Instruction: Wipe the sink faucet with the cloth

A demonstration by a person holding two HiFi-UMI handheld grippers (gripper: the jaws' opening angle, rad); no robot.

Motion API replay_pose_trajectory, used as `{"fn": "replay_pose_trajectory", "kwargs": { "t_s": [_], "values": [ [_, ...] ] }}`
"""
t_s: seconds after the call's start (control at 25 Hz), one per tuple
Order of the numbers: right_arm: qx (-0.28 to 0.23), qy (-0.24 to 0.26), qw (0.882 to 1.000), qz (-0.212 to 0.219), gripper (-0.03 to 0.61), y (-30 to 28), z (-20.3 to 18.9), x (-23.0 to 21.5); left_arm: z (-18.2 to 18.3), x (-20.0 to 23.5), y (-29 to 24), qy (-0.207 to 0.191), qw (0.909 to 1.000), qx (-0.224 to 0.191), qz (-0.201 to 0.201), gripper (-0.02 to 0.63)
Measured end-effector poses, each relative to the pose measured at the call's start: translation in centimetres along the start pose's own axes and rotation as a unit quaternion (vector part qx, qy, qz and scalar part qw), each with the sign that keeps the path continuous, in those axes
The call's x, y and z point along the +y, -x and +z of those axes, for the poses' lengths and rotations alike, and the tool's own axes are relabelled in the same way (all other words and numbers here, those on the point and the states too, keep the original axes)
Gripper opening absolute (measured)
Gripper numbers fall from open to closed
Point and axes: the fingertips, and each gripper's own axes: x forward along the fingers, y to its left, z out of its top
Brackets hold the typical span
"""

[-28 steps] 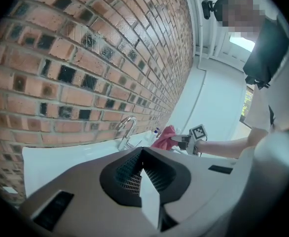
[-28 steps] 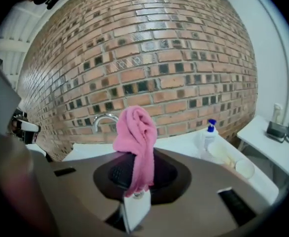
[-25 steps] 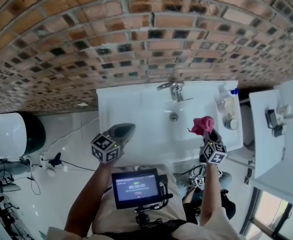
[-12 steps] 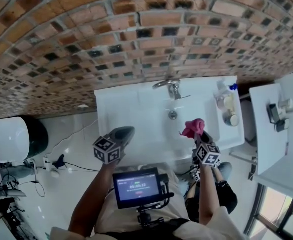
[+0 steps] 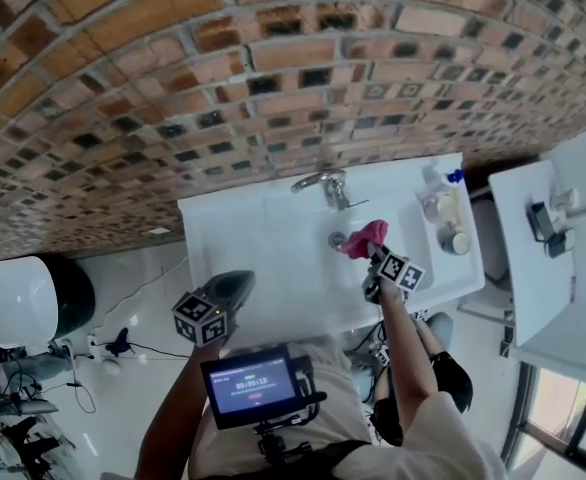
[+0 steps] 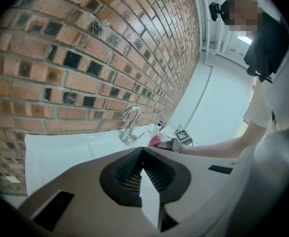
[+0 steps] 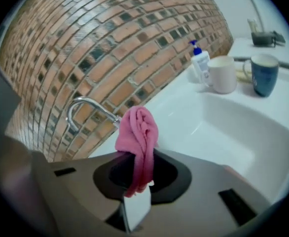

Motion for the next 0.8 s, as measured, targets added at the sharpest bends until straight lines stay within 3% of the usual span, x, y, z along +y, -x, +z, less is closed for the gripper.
{"fn": "replay_pose_trajectory", "kwargs": {
  "t_s": [0.16,0.4,0.68,0.8],
  "values": [
    [-0.015,-0.001,1.0,-0.013,0.069,-4.7,2.1,-0.5,0.0,0.9,0.7,0.008,0.9998,0.002,0.015,-0.006],
    [-0.071,0.088,0.993,-0.024,0.069,-4.6,9.5,2.4,0.5,1.7,1.1,0.013,0.9996,-0.002,0.025,-0.006],
    [-0.008,0.14,0.99,0.035,0.07,-7.1,14.2,5.0,0.8,1.9,0.4,0.018,0.9996,-0.002,0.019,-0.006],
    [0.068,0.234,0.968,0.058,0.071,-9.3,13.1,6.7,0.9,1.6,-0.3,0.018,0.9998,0.001,0.013,-0.006]
  ]
}}
